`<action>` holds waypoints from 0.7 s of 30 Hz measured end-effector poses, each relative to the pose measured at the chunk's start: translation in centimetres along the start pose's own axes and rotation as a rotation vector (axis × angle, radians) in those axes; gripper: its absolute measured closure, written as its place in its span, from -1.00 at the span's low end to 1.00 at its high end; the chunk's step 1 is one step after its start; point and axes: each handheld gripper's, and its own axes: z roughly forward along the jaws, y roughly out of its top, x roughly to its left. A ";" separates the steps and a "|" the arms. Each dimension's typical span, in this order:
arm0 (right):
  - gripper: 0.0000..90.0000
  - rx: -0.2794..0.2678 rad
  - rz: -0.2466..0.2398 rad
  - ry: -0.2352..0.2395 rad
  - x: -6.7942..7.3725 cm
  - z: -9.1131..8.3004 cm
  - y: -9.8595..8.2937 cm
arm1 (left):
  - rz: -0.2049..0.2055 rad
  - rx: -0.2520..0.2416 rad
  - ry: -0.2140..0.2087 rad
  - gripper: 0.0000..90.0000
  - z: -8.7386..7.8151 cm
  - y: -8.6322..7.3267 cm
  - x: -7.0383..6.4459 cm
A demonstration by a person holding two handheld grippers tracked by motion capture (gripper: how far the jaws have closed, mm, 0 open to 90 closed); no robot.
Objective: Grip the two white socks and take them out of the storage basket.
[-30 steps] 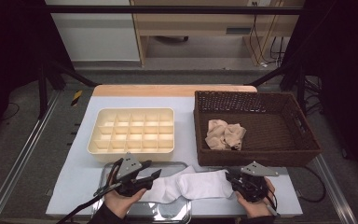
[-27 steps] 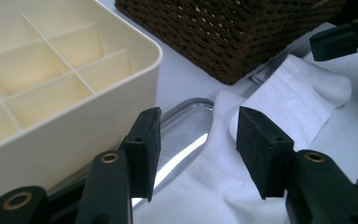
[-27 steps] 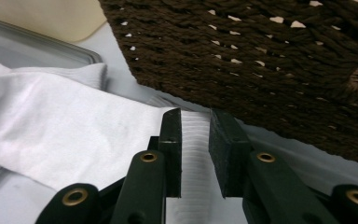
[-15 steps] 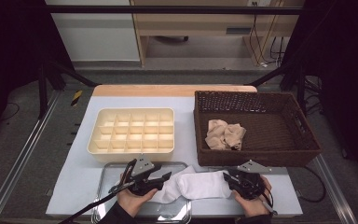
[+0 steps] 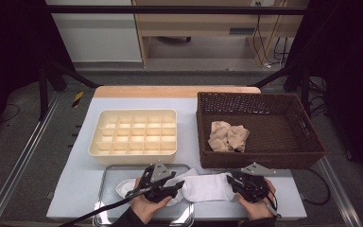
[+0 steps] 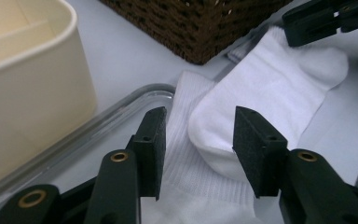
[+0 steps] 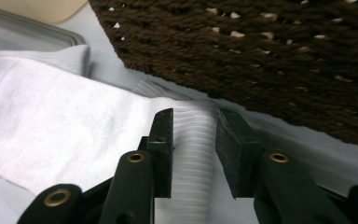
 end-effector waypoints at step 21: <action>0.90 -0.069 -0.068 0.050 2.2 -2.4 1.8 | 0.044 -0.011 -0.024 0.98 -2.9 0.7 0.2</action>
